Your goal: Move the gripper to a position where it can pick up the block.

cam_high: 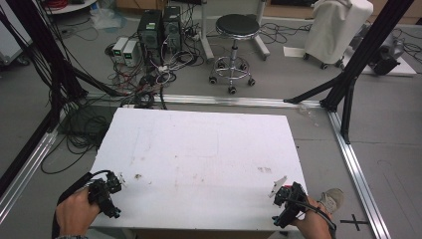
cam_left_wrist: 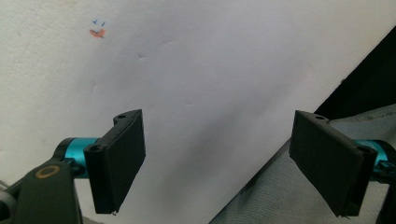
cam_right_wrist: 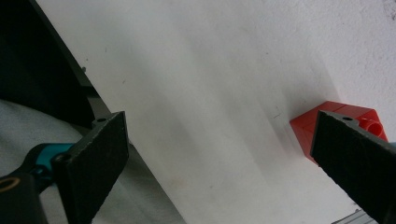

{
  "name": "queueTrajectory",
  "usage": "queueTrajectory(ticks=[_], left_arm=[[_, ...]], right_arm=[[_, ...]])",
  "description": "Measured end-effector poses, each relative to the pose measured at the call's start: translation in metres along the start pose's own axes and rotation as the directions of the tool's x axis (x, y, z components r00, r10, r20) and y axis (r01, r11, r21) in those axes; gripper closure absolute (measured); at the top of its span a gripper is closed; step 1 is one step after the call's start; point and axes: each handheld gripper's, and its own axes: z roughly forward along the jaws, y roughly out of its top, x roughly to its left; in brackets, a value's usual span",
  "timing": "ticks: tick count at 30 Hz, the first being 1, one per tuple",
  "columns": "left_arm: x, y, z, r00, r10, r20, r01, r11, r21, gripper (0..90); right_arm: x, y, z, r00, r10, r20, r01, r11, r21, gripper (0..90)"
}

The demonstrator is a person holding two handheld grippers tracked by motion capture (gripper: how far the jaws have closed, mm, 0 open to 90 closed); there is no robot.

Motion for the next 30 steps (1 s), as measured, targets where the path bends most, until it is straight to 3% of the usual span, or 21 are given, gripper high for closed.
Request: queueTrajectory(ticks=[16,30], left_arm=[[0.0008,-0.0011,-0.0011,1.0,-0.002,0.006,0.002,0.9999,-0.012,19.1],[0.0001,-0.0005,-0.0016,1.0,0.0,0.003,0.0,0.9999,-0.015,19.2]], right_arm=[[0.0011,0.0012,0.0012,0.9999,-0.013,-0.009,0.013,1.0,0.006,4.0],[-0.0015,-0.0014,-0.0009,1.0,0.008,-0.005,-0.008,1.0,0.0,4.0]])
